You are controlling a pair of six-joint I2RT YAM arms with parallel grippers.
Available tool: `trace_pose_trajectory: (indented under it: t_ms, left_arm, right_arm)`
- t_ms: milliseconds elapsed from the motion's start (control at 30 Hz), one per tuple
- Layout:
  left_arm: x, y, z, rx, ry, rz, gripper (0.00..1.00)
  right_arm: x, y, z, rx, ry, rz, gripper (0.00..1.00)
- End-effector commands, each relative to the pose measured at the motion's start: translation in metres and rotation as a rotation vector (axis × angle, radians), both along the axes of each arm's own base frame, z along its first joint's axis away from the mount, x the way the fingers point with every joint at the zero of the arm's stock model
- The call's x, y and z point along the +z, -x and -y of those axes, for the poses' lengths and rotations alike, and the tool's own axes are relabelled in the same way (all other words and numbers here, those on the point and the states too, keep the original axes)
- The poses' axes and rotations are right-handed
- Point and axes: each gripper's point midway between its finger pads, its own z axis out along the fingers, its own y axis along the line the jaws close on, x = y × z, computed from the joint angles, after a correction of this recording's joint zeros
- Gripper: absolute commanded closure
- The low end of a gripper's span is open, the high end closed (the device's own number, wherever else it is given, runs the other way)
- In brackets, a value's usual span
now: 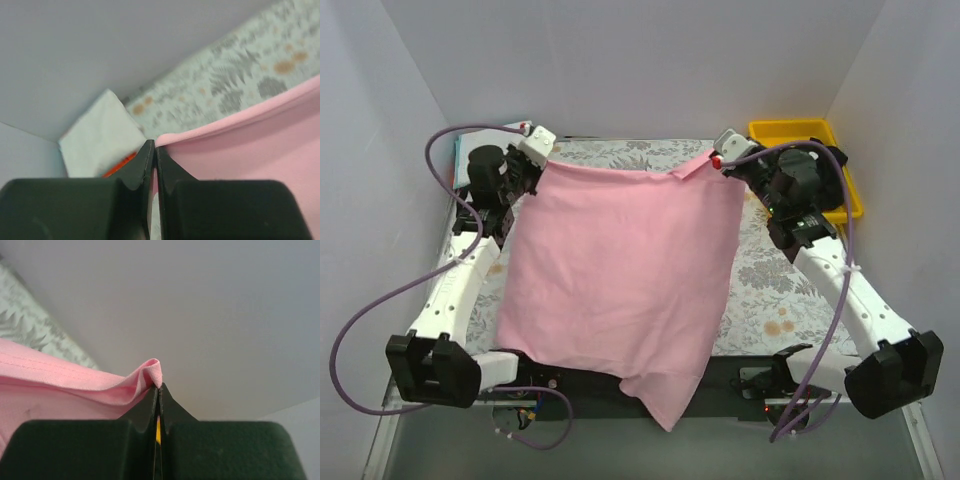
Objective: Fold and stack the t-shirts
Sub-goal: Flatten the tshirt out, then fold the tshirt
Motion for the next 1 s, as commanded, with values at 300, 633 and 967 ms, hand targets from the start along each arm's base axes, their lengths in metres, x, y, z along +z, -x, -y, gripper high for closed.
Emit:
trace_pose_trajectory:
  t_ms: [300,633,967]
  left_arm:
    - [-0.24,-0.054,0.014,-0.06,-0.061,-0.565,1.0]
    - [-0.286,-0.107,0.004,-0.005,-0.1,-0.642,1.0]
    - [-0.253,-0.087,-0.002,-0.122,-0.207,-0.577,1.0]
  right_arm:
    - [-0.167,-0.1,-0.022,0.038,0.152,-0.148,0.99]
    - [-0.202,-0.149,-0.032,0.031,0.182,-0.19,0.99]
    - [-0.184,-0.096,-0.025,0.083,0.182,-0.236,0.99]
